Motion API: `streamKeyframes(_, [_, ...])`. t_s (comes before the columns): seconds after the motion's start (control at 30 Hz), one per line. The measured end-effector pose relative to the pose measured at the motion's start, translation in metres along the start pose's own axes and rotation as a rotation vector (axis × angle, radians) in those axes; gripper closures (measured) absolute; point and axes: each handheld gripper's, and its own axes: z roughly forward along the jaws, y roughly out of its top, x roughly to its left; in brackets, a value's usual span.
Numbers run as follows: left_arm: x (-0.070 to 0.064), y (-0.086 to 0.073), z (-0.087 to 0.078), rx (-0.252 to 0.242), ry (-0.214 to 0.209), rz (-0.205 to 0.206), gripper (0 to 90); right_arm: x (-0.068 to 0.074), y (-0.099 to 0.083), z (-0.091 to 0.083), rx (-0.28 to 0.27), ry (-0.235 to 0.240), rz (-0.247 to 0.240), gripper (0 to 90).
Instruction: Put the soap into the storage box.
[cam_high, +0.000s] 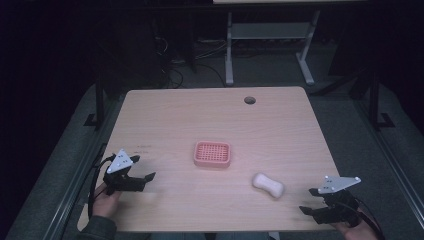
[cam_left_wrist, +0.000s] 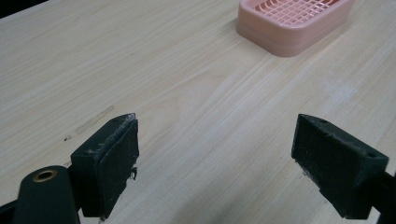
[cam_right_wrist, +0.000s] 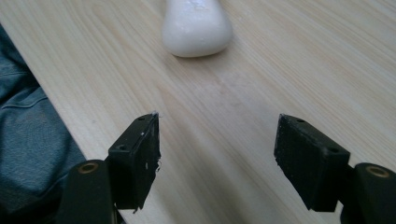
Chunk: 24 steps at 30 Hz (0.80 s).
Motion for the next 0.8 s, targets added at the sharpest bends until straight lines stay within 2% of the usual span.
streamKeyframes(0.1, [0.0, 0.0, 0.0, -0.004, -0.003, -0.003, 14.4, 0.0, 0.003, 0.002, 0.012, 0.011, 0.008, 28.6])
streamKeyframes(0.33, [0.0, 0.0, -0.001, -0.007, 0.002, 0.003, 14.4, 0.0, 0.015, 0.008, 0.031, 0.017, -0.012, 28.8])
streamKeyframes(0.47, [0.0, 0.0, -0.001, -0.01, 0.003, 0.004, 14.4, 0.001, 0.031, 0.012, 0.048, 0.025, -0.055, 29.5])
streamKeyframes(0.6, [0.0, 0.0, -0.001, -0.011, 0.004, 0.0, 14.4, 0.001, 0.04, 0.018, 0.063, 0.043, -0.06, 29.7])
streamKeyframes(0.8, [0.0, 0.0, -0.002, -0.012, 0.003, -0.007, 14.4, 0.002, 0.059, 0.029, 0.098, 0.056, -0.098, 31.0])
